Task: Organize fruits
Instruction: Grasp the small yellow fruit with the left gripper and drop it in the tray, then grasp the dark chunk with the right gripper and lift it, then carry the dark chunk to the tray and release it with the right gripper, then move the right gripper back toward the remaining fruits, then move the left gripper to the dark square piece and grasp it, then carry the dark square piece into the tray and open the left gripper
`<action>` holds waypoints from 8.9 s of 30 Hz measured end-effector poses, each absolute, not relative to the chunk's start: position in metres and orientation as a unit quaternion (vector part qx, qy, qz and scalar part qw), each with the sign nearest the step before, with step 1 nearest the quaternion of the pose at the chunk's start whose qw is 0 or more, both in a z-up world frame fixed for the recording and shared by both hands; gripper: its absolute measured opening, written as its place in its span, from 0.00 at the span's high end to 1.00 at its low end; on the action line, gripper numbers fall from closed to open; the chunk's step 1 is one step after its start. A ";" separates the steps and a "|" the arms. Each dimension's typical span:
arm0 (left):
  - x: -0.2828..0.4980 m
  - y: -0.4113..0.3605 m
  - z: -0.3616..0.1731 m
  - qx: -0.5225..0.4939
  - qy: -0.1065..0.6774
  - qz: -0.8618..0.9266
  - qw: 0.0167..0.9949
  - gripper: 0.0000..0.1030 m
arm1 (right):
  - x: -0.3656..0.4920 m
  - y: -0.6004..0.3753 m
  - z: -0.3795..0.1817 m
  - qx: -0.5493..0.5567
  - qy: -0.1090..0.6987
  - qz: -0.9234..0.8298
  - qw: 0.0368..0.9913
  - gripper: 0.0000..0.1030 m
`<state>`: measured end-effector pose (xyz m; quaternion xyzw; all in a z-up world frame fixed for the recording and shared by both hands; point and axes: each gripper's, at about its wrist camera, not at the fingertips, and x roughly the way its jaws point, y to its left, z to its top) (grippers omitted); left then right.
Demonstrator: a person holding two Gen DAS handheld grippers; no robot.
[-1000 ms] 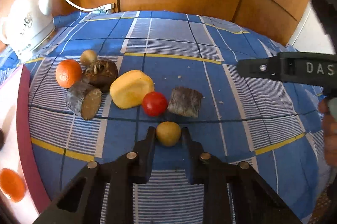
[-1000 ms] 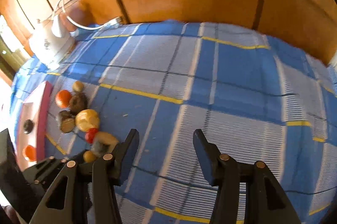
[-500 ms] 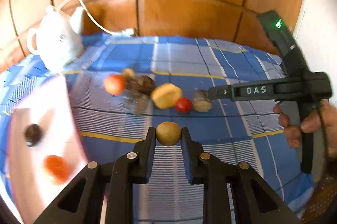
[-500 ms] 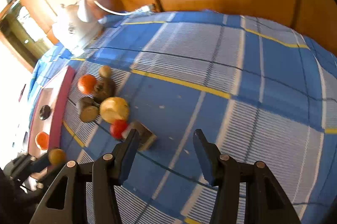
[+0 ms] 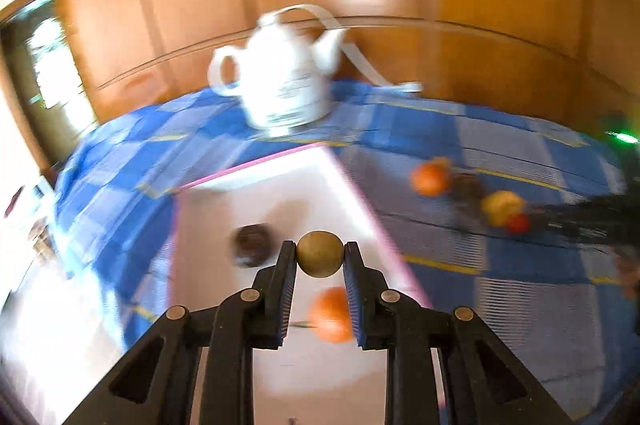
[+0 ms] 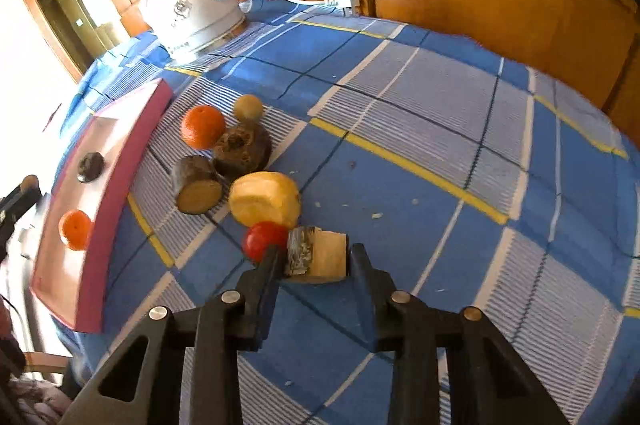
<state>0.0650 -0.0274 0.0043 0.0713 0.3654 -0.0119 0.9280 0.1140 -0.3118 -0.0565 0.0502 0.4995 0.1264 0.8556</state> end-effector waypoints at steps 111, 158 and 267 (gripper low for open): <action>0.011 0.085 -0.005 -0.015 0.360 0.082 0.929 0.36 | 0.059 -0.074 -0.038 -0.017 0.501 0.329 0.800 0.66; 0.018 0.001 0.009 0.047 0.356 0.002 0.933 0.33 | 0.040 -0.194 0.058 -0.027 0.306 0.006 0.952 0.62; 0.105 -0.123 -0.021 0.018 0.459 -0.192 0.867 0.68 | 0.108 -0.332 -0.034 0.133 0.498 0.100 0.851 0.62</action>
